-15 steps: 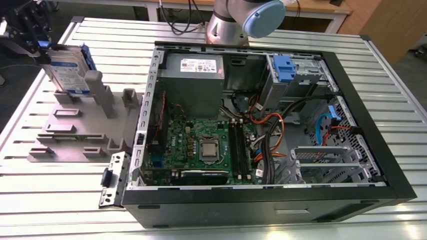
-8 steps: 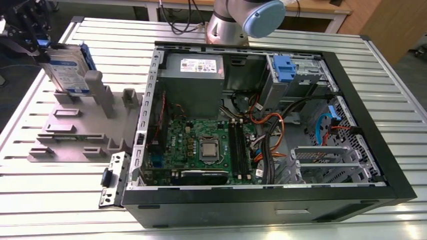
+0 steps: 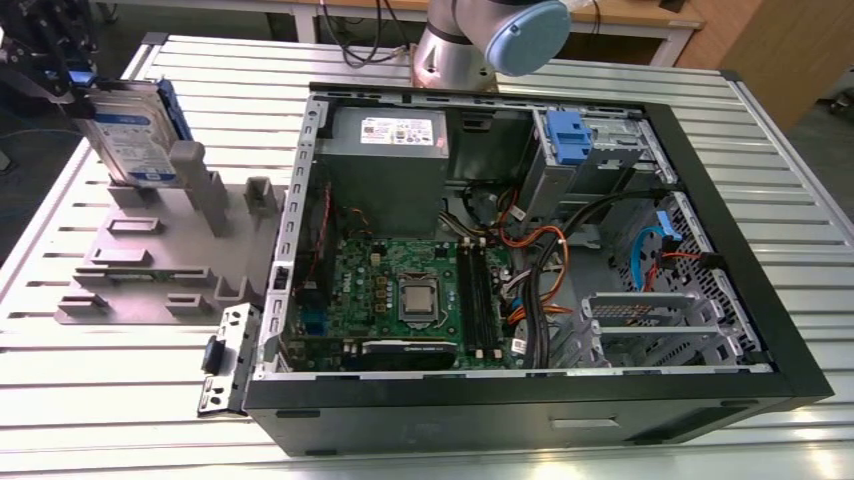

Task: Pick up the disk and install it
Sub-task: 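Pick up the disk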

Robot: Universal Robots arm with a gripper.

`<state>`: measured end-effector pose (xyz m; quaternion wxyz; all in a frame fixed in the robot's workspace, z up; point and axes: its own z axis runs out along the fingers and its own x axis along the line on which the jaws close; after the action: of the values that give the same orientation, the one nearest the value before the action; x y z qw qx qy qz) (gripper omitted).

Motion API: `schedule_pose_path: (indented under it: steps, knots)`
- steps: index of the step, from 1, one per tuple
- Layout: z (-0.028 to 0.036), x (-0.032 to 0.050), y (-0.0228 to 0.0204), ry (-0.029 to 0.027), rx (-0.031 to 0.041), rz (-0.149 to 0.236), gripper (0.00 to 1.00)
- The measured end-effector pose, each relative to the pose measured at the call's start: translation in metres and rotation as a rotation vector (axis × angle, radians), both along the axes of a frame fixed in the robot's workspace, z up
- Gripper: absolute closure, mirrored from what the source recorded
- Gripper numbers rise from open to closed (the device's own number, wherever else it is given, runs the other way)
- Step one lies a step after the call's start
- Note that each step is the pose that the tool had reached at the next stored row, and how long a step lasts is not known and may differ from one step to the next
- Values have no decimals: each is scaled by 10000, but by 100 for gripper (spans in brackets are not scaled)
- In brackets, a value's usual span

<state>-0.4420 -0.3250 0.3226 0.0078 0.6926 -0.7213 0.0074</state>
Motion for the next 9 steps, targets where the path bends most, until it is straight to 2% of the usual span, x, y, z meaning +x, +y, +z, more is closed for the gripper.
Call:
schedule_pose_path:
  steps: [9]
  knots:
    - [79, 0, 0, 0, 1, 0, 64]
